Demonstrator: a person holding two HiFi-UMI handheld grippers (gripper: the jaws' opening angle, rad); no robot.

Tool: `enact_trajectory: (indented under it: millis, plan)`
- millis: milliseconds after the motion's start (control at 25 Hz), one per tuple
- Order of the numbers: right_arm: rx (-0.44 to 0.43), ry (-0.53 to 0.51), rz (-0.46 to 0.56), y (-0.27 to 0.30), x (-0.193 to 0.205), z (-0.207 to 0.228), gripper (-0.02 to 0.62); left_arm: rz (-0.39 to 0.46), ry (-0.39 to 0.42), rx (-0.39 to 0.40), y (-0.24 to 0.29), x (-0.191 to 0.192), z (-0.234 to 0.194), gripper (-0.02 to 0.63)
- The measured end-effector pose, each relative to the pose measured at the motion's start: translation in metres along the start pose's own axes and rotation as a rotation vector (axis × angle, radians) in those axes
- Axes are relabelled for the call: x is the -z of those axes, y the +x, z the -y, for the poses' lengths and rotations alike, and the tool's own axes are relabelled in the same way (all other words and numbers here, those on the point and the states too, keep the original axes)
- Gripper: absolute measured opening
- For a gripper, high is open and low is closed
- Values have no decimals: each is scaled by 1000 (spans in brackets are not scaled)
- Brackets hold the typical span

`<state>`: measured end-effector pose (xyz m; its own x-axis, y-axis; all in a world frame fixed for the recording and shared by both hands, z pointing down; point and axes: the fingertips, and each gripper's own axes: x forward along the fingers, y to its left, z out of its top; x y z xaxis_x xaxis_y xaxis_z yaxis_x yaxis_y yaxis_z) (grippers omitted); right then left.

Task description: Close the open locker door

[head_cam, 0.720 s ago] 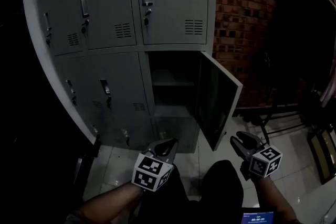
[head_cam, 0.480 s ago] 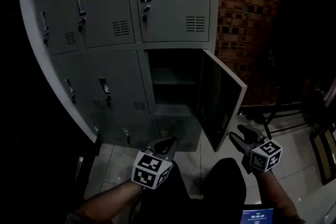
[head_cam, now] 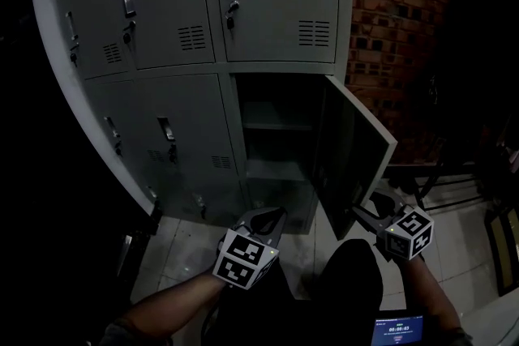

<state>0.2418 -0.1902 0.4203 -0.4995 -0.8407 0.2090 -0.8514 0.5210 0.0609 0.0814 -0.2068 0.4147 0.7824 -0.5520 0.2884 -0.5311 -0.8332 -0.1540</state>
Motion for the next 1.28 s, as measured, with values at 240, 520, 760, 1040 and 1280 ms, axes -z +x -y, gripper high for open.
enact_trajectory:
  millis: [240, 520, 760, 1040, 1280]
  plan:
    - [-26, -34, 0, 11, -3, -10, 173, -34, -52, -32, 11, 8, -17, 2]
    - [-85, -111, -10, 33, -8, -46, 176, -28, -18, -61, 17, 10, -30, 2]
    - [-116, -140, -3, 66, -17, -78, 175, 7, -7, -105, 13, 4, -48, 2]
    - [-73, -137, 25, 114, -29, -100, 183, 11, -48, -180, -2, 20, -90, 2]
    - [-64, -149, 32, 162, -37, -114, 179, 36, -77, -254, -13, 28, -129, 2]
